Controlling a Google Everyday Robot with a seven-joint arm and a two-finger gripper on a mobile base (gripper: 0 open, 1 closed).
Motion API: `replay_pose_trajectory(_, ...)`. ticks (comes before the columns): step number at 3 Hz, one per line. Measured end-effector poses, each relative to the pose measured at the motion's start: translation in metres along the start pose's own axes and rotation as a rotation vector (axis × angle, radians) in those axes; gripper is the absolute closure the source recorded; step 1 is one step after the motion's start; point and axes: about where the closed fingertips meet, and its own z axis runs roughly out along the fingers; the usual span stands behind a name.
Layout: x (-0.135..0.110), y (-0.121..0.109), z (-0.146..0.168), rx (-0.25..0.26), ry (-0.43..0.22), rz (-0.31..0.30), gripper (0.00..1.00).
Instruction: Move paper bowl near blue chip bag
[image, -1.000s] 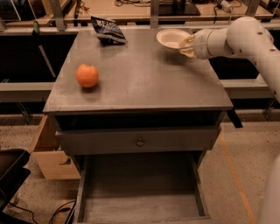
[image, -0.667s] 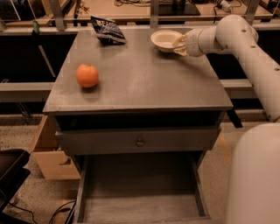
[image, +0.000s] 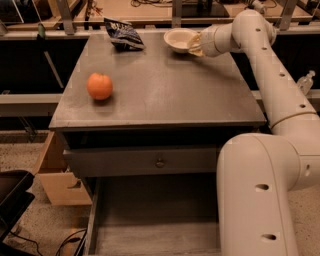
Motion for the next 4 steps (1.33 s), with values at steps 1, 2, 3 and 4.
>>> replay_pose_trajectory(1, 0.0, -0.02, 0.003, 0.033, 0.002, -0.011, 1.0)
replay_pose_trajectory(2, -0.01, -0.036, 0.006, 0.053, -0.011, -0.029, 1.0)
replay_pose_trajectory(3, -0.025, -0.037, 0.016, 0.045, -0.043, -0.024, 1.0)
replay_pose_trajectory(4, -0.041, -0.028, 0.029, 0.011, -0.081, -0.002, 1.0)
